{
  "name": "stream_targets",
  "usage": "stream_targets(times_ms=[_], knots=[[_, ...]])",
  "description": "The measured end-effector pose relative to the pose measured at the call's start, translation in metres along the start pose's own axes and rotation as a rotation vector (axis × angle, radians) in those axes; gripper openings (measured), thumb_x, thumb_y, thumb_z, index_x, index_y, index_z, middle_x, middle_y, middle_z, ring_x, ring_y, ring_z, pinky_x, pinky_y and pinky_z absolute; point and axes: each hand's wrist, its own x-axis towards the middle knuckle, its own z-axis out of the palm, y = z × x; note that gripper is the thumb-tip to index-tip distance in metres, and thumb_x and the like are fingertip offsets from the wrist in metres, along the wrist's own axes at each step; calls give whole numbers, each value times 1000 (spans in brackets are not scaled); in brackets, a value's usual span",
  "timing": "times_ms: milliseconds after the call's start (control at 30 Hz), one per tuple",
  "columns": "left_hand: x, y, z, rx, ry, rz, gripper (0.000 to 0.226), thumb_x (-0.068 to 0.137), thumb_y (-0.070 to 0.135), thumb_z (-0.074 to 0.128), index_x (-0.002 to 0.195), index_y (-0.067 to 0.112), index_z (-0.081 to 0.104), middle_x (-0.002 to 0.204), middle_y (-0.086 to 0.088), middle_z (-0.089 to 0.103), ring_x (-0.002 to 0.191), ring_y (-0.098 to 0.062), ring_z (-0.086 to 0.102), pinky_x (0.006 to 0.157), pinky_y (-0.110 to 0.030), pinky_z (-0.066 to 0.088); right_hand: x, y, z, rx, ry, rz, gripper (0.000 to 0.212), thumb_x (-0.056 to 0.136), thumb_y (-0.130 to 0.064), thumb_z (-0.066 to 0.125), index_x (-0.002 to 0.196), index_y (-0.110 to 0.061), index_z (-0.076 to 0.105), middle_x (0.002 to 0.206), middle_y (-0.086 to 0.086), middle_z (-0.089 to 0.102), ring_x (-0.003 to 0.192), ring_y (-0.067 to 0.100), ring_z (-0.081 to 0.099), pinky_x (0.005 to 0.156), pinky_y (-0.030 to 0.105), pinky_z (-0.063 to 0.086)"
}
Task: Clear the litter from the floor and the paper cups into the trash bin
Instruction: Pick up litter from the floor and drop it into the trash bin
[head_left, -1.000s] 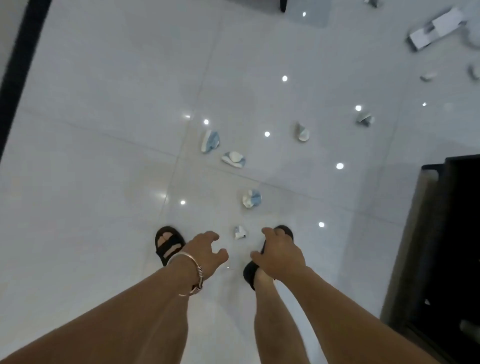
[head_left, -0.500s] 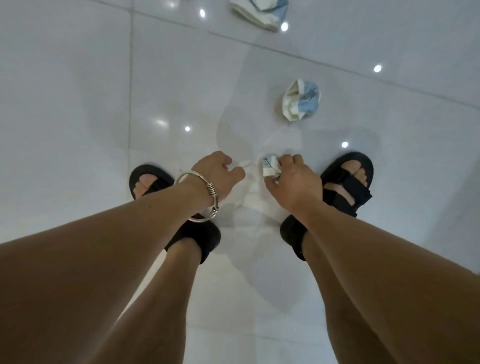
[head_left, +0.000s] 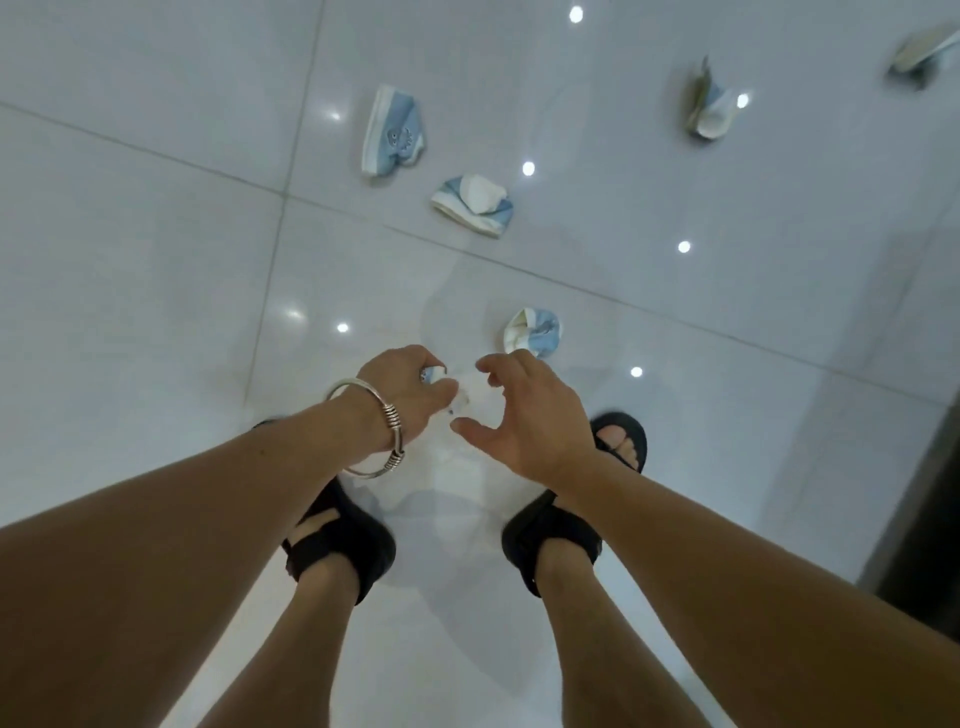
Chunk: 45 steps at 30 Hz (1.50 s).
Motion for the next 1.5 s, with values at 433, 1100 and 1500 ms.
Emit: stream_targets(times_ms=[433,1100,1500], knots=[[38,-61,28,-10,141,-6,22,85,37,59,103,23,59,75,13,47,75,-13,46,61,-22,30,61,68,29,-360,35,153,61,78,-31,69,130,-18,42,118,8,49,99,29,54,63,34,39],[-304,-12,-296,-217,424,91,35,90,33,58,121,17,55,109,-3,60,86,-10,49,73,-18,35,-83,-314,-234,-276,95,-252,76,73,-40,65,141,-17,41,122,-4,55,104,17,58,70,25,45],[-582,-45,-307,-383,711,-175,41,93,37,52,130,20,48,122,-6,58,102,-20,57,80,-23,44,-212,-532,-332,-608,-57,-792,69,78,-45,56,138,-22,32,123,-2,52,108,21,51,80,32,45]])
